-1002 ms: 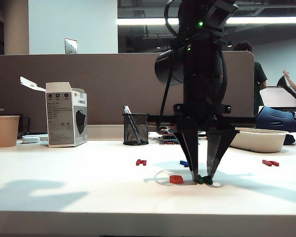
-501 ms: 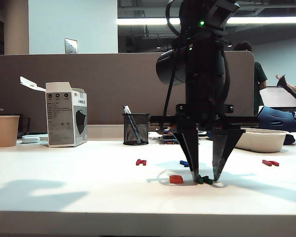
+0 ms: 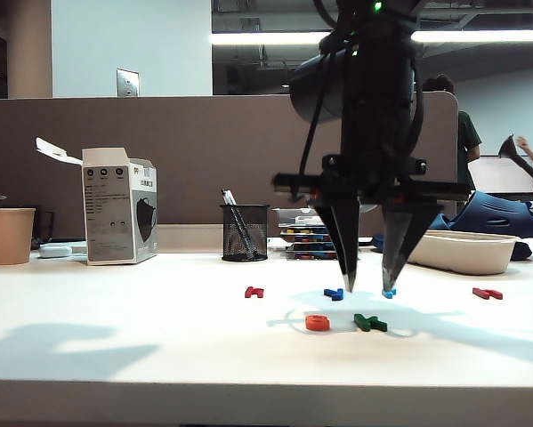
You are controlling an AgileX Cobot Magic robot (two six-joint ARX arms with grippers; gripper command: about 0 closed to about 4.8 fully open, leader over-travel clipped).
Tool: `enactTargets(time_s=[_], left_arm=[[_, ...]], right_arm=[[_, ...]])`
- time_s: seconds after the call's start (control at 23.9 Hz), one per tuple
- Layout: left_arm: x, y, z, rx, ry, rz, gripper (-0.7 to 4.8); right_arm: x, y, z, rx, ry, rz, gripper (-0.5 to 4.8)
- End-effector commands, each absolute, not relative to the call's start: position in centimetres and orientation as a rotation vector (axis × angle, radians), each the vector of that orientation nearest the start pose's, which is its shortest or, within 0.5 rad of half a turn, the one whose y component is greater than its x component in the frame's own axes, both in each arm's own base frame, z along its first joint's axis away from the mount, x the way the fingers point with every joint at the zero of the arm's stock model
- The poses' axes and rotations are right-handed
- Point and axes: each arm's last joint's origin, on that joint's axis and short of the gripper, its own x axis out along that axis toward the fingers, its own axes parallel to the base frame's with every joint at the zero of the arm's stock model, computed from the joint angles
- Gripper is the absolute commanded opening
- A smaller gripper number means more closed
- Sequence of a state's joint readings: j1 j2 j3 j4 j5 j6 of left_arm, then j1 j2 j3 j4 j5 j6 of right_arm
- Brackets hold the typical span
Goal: Select the appropriate letters from the row of letter magnets placed on the table to arrange into the word "sky".
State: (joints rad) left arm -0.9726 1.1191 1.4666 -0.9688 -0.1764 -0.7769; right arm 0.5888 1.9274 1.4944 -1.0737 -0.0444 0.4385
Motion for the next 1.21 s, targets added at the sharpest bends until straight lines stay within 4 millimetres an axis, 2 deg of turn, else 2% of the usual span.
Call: enactTargets(time_s=[0.04,0.21,0.5,0.75,1.21], left_arm=[[11.3,-15.6,42.6,-0.376,0.778,-0.512,-0.05],[11.3,-15.6,42.6,-0.376,0.778,-0.512,-0.05],[11.3,-15.6,42.6,-0.376,0.778,-0.512,-0.05],[11.3,-15.6,42.6,-0.376,0.778,-0.512,-0.05],[11.3,-15.6,42.6,-0.375,0.777,-0.51,-0.05]], right_arm=[[30.0,20.3,21.9,-0.048,1.502,0.196,1.71],[30.2,19.8,23.7,-0.028,1.398,0.194,1.71],[32.5,19.4,23.6,0.074,1.284,0.268,1.81],[35.0,19.3,22.0,0.056,1.253,0.289,1.8],[36.4,19.4,18.6,0.024,1.321,0.247,1.8]])
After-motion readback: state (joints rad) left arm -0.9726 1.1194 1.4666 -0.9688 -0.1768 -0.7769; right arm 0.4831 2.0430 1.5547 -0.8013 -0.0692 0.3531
